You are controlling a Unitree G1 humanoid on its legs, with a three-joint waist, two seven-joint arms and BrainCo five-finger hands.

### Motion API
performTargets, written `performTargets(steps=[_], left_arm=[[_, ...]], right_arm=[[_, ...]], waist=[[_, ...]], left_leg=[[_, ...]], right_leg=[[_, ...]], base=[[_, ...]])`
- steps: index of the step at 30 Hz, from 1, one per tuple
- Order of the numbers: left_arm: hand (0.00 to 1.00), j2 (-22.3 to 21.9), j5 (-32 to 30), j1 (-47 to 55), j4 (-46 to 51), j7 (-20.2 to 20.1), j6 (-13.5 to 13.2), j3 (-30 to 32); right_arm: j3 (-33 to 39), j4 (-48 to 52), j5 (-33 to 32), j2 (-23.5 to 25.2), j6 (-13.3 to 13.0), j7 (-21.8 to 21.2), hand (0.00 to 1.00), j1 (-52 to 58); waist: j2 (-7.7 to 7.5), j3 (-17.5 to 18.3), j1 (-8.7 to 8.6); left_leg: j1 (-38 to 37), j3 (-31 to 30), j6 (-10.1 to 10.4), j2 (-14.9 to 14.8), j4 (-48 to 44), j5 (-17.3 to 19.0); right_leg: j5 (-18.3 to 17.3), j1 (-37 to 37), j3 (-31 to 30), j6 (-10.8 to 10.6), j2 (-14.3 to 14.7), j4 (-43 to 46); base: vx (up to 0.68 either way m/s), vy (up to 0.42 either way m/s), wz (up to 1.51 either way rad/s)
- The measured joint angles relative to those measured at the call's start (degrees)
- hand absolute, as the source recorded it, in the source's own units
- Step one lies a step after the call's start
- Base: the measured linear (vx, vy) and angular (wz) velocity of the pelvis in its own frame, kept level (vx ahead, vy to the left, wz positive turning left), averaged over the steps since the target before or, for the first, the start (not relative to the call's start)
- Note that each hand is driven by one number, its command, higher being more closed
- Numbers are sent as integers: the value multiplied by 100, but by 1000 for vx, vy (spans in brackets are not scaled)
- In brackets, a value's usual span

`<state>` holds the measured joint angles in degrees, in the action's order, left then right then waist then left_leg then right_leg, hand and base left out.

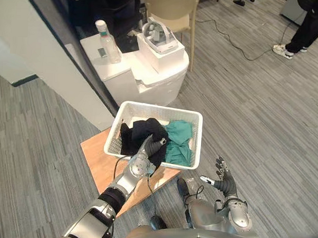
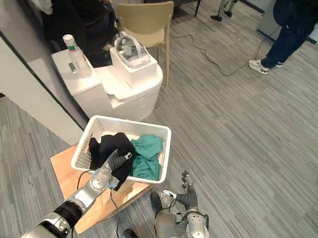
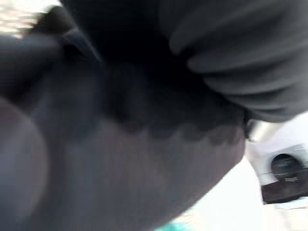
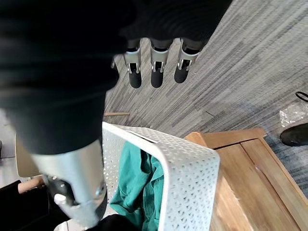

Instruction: Tidy the bed and pick cloth on bed and put in laundry

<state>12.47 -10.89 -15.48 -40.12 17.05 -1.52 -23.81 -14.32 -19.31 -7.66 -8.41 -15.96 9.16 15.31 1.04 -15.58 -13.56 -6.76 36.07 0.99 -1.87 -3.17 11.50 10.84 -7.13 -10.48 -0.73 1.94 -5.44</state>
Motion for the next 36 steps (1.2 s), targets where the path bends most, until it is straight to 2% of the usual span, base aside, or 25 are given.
performTargets(steps=[2,5,10,13,14,16,18,19,21,24,28,31,32,33,36], left_arm=[[0,10,-150,-38,-117,420,97,199],[0,52,-217,-163,-236,677,215,248],[0,167,-133,-209,-237,712,203,458],[0,377,203,-186,-228,701,29,831],[0,504,406,-158,-206,620,-114,1059],[0,646,714,-139,-162,473,-230,1258],[0,890,1427,-123,43,-4,-458,1600],[0,919,1551,-124,89,-111,-496,1652],[0,971,2204,34,396,-805,-663,1906],[0,969,2518,364,611,-1328,-760,1948],[0,908,2776,817,1091,-1860,-748,1945],[0,837,2776,1245,1536,-2156,-721,1946],[0,831,2780,1424,1716,-2264,-687,1945],[0,823,2784,1499,1785,-2320,-660,1945],[0,717,3021,1967,2202,-2434,-624,2008]], right_arm=[[-23,0,-1,-77,-52,-49,0,-7],[-42,0,-10,-169,-87,-148,0,-41],[-45,48,-148,-174,-135,-291,0,-39],[-68,115,-185,-173,-122,-465,0,24],[-58,273,-191,-175,-113,-522,0,108],[-48,415,-214,-175,-98,-581,0,195],[-35,630,-221,-172,-28,-664,0,390],[-32,657,-220,-171,-11,-673,0,436],[13,715,-218,-165,116,-726,0,673],[61,716,-213,-152,266,-848,0,758],[93,731,-205,-95,330,-932,0,852],[151,843,-113,-55,439,-980,0,1050],[151,852,-103,-40,452,-1004,0,1074],[160,856,-102,-33,464,-1008,0,1096],[309,839,-13,49,555,-1003,0,1176]], waist=[[1,-130,-42],[24,-156,-130],[38,-163,-134],[48,-168,-108],[70,-179,-101],[94,-185,-88],[146,-168,14],[157,-160,37],[232,-10,171],[308,107,265],[301,413,401],[276,686,543],[263,754,543],[260,797,538],[261,991,690]], left_leg=[[96,115,-4,4,-47,4],[192,126,-4,-10,-113,3],[182,130,-5,-20,-118,3],[169,114,-4,-29,-118,4],[127,102,-4,-45,-115,4],[61,86,-2,-65,-113,5],[-20,-7,3,-101,-112,6],[-29,-41,5,-113,-113,7],[-48,-182,23,-161,-113,8],[-239,-254,76,-227,-109,36],[-332,-337,157,-254,-108,88],[-424,-393,183,-264,-96,107],[-439,-499,185,-259,-97,108],[-438,-525,186,-259,-96,108],[-438,-561,188,-252,-87,108]], right_leg=[[60,-142,-122,-12,8,0],[88,-224,-148,-17,14,1],[115,-209,-153,-34,20,1],[116,-158,-133,-34,12,0],[113,-102,-119,-31,12,0],[100,-25,-101,-15,14,0],[66,102,-1,26,15,0],[55,126,39,41,15,0],[-12,202,164,91,20,1],[-98,439,347,143,39,0],[-165,576,479,146,32,0],[-200,696,555,148,24,-1],[-227,753,658,144,-3,-1],[-232,769,690,145,-13,-1],[-239,776,731,148,-21,-1]], base=[[-29,-26,-20],[-3,-31,-8],[2,-4,-1],[-23,-5,7],[-2,-2,12],[5,0,14],[9,-10,23],[10,-17,32],[24,-23,32],[41,-10,23],[7,4,17],[-11,13,18],[-11,12,29],[-23,11,28],[-9,4,9]])
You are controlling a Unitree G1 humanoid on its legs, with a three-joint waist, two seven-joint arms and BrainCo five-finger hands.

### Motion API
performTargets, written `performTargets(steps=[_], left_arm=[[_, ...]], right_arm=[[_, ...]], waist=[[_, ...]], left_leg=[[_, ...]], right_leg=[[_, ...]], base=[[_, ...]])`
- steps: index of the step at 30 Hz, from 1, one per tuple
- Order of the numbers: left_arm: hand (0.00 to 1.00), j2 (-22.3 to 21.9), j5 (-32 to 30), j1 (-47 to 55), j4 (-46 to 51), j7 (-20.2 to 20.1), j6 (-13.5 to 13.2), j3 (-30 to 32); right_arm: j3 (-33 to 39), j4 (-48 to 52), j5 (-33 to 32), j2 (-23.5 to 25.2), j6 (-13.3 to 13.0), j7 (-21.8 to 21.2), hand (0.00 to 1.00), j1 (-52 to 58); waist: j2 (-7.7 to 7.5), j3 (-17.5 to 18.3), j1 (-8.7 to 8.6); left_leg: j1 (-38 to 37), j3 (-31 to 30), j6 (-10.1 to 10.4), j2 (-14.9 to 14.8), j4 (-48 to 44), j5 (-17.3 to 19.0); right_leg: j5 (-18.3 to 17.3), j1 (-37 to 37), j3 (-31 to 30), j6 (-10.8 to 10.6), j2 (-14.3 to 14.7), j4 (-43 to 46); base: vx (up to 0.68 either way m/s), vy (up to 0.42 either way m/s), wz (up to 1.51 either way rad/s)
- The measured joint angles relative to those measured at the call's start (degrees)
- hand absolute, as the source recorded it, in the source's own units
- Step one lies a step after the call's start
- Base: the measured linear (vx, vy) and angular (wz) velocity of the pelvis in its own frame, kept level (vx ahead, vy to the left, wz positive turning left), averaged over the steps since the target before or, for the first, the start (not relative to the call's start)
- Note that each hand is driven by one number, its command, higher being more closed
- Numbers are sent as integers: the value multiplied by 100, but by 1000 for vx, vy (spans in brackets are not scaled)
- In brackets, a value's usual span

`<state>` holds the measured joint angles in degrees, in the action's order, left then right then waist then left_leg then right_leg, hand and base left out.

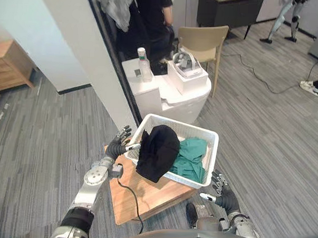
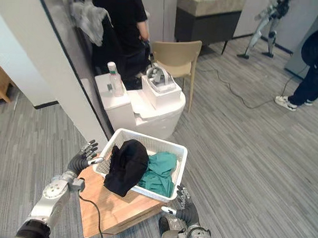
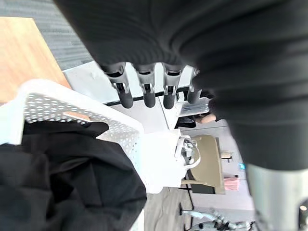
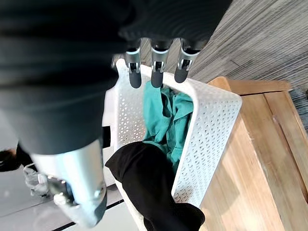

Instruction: Tidy the bed and pick cloth on bed and put in laundry

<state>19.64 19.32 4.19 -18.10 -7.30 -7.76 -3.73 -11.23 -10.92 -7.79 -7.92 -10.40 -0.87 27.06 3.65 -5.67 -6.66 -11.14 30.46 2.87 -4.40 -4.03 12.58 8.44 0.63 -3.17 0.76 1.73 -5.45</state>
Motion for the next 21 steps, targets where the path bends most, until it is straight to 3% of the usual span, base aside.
performTargets(steps=[4,9,13,15,21], left_arm=[[0,-390,232,646,386,48,136,96],[0,-891,1411,1466,244,142,826,605],[0,-1305,1596,1829,-851,142,986,1077],[0,-1504,1533,2041,-1744,136,969,1415],[0,-1870,1126,2147,-3136,131,969,2029]], right_arm=[[134,-348,250,35,131,9,0,-30],[349,-1213,244,208,191,233,0,-142],[750,-2222,124,314,-124,519,0,-456],[973,-2804,-7,348,-413,578,0,-633],[1537,-3466,-437,625,-693,645,0,-902]], waist=[[2,119,130],[-104,247,327],[-193,329,430],[-240,380,605],[-304,397,678]], left_leg=[[-12,-202,-8,10,3,-19],[-101,-342,2,-31,14,-29],[-180,-177,50,-116,2,-58],[-261,-179,49,-119,14,-58],[-325,-240,74,-95,214,-123]], right_leg=[[-90,99,236,-21,-53,1],[-216,308,582,-68,-123,1],[-322,485,882,-123,-229,0],[-358,568,893,-136,-224,0],[-448,582,991,-141,-209,0]], base=[[-1,-1,28],[4,-2,36],[14,19,45],[4,10,2],[12,-15,6]])
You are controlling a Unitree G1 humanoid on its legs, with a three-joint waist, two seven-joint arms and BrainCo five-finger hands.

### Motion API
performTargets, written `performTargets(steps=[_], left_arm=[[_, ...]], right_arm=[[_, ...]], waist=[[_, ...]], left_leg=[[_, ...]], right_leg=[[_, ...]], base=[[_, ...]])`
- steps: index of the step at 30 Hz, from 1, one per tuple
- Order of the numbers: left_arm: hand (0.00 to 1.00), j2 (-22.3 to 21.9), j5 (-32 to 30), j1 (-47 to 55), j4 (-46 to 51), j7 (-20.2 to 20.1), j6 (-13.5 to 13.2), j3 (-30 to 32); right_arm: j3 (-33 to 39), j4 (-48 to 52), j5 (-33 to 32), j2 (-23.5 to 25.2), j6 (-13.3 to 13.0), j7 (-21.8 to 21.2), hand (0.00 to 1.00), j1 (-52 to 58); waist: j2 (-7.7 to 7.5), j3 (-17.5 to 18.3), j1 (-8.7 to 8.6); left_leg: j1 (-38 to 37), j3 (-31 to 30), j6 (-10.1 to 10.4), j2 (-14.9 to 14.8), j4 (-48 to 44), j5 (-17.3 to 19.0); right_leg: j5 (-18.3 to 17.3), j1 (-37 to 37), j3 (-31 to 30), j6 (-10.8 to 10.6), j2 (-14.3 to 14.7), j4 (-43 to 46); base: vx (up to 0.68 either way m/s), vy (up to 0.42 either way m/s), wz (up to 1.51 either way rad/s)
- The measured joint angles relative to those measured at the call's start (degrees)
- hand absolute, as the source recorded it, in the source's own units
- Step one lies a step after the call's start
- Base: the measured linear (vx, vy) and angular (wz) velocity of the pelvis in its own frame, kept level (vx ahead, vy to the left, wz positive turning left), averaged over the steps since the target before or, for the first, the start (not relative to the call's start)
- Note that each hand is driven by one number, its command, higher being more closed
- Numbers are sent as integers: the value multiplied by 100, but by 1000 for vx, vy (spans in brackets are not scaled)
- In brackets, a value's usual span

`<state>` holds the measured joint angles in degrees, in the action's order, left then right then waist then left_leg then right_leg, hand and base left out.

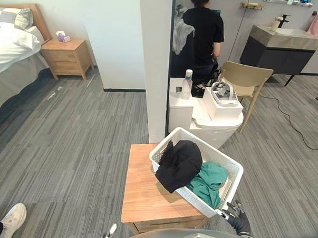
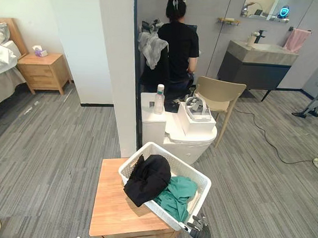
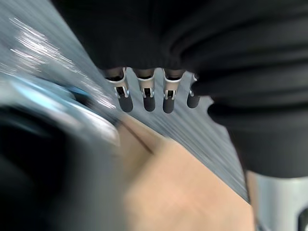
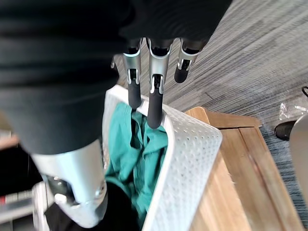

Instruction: Tidy the bed and pick cloth on bed and put in laundry

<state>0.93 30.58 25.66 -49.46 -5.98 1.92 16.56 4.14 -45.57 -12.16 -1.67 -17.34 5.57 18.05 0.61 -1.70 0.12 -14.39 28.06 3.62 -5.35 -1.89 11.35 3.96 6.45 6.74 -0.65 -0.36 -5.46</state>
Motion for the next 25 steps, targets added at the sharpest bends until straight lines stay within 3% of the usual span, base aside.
performTargets(steps=[4,10,14,15,18,25], left_arm=[[0,-135,-681,-165,-210,-64,266,483],[0,-207,-1006,-454,-406,5,290,641],[0,-200,-1217,-603,-405,15,293,637],[0,-199,-1217,-640,-405,16,296,635],[0,-197,-1218,-721,-406,18,305,627],[0,-195,-1229,-770,-405,19,361,630]], right_arm=[[320,-219,-142,85,32,40,0,-86],[547,-382,-172,125,180,124,0,-308],[663,-382,-162,224,596,370,0,-347],[730,-389,-162,225,835,376,0,-367],[922,-432,-2,260,1207,247,0,-398],[1012,-502,608,268,1442,-162,0,-553]], waist=[[40,7,100],[140,-17,111],[132,-21,145],[128,-24,167],[123,-37,231],[117,-70,268]], left_leg=[[-54,-27,22,-45,95,-57],[-67,7,160,-111,74,-47],[-72,48,210,-187,60,-20],[-72,60,233,-210,47,-5],[-72,72,246,-250,36,3],[-76,116,254,-267,-2,4]], right_leg=[[-79,24,36,20,54,0],[-127,16,39,46,121,1],[-175,-7,34,68,190,0],[-195,-7,29,63,207,-1],[-209,-10,28,75,243,-1],[-218,-7,24,87,262,-1]], base=[[41,-40,5],[25,-45,-2],[-20,-71,-3],[-23,-75,-5],[-11,-72,-2],[-17,-48,-1]])
